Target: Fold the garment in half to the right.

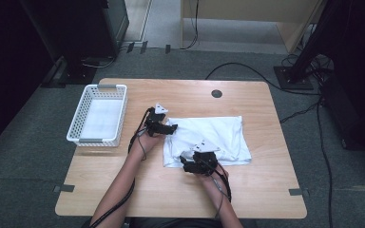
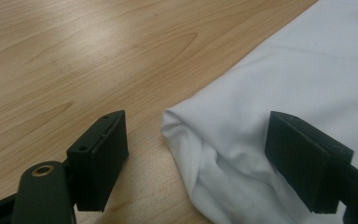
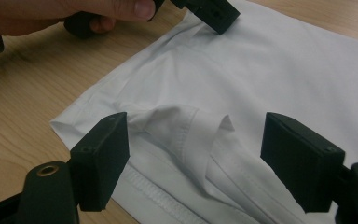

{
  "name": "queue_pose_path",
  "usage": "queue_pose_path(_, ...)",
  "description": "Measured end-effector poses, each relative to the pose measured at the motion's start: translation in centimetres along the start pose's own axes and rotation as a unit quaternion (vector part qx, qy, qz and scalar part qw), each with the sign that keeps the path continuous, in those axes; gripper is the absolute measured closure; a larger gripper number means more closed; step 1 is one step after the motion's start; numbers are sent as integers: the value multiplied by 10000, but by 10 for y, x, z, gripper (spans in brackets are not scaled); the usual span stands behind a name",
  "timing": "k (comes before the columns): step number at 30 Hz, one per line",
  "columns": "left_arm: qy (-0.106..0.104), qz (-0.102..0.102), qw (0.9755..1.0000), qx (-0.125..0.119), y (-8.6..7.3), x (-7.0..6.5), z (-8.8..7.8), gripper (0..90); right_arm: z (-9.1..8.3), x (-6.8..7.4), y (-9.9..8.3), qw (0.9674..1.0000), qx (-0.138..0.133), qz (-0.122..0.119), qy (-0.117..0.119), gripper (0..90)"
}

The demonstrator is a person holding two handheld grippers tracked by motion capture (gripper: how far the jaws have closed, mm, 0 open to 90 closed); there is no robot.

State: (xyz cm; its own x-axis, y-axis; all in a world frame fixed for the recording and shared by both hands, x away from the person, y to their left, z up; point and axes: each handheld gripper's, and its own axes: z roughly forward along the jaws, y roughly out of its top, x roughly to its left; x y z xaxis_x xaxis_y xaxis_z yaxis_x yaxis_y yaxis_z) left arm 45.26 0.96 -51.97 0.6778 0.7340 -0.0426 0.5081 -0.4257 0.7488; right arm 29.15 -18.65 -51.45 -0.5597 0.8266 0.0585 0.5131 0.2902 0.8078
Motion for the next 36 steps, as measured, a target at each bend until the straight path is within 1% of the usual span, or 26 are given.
queue_pose_path(1,-1,-2,10000,-2,0,0,0,217,2,2,1,10000,-2,-39,14,241)
queue_pose_path(9,-2,0,10000,-3,0,0,0,217,5,8,4,10000,13,-69,63,242)
queue_pose_path(21,-2,-1,10000,-6,0,0,0,217,11,20,10,9997,59,-200,135,242)
queue_pose_path(26,-3,-4,10000,-8,0,0,0,217,13,23,12,9996,94,-212,145,242)
queue_pose_path(30,-5,-6,10000,-9,0,0,0,217,16,28,13,9995,110,-208,201,243)
queue_pose_path(36,-7,-6,10000,-9,0,0,0,217,21,38,15,9988,201,-357,284,242)
